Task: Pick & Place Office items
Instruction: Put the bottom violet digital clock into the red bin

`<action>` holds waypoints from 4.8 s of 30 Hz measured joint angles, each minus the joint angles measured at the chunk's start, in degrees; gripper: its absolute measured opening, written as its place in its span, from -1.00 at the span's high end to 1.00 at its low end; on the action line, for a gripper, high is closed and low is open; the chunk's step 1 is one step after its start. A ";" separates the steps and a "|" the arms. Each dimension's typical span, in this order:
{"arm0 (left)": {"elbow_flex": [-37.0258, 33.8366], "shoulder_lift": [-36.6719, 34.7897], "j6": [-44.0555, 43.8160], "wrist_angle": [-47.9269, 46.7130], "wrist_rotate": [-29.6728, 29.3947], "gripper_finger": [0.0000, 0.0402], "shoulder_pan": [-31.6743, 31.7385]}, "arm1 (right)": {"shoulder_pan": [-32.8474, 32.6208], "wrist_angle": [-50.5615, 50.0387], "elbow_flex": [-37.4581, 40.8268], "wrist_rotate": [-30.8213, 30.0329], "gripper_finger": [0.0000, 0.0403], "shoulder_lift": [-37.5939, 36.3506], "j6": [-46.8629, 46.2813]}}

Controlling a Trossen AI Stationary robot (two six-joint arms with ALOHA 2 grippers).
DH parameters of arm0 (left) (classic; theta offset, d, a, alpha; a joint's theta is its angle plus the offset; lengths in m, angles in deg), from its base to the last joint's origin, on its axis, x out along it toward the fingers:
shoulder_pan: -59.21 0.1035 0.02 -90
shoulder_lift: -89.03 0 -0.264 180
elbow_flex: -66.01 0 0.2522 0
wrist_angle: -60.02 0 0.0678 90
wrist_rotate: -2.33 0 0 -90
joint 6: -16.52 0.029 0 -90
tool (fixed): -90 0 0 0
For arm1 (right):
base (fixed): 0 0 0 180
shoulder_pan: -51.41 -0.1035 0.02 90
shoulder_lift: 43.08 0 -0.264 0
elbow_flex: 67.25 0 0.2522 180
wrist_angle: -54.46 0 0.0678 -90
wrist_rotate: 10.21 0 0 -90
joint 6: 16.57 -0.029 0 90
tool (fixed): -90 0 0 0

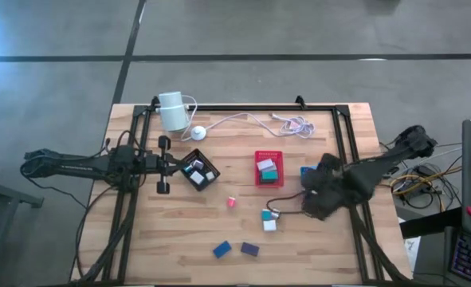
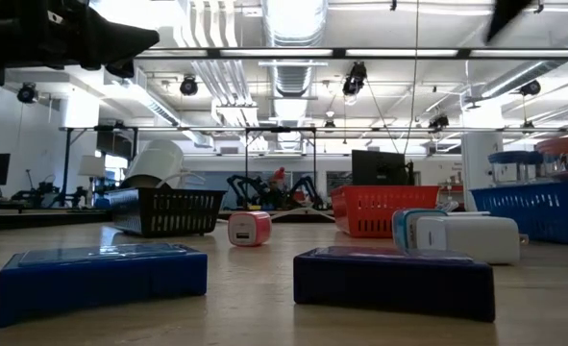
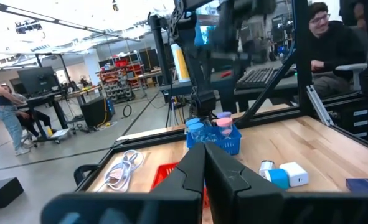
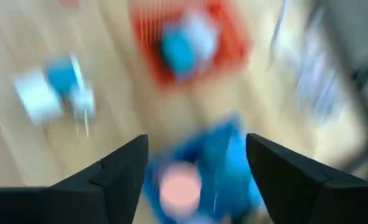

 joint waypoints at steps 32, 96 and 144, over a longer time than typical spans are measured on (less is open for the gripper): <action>0.92 -2.67 1.85 -8.97 -0.19 0.99 1.26 | 12.97 80.86 50.86 11.90 0.94 -56.53 47.89; 0.90 -4.24 -0.50 -10.21 -0.12 0.93 1.70 | 12.92 72.30 30.26 22.78 0.94 -12.06 48.02; 0.79 -4.24 -9.18 -11.17 -0.11 0.93 1.73 | -0.70 37.30 -25.33 19.88 -0.44 48.92 13.45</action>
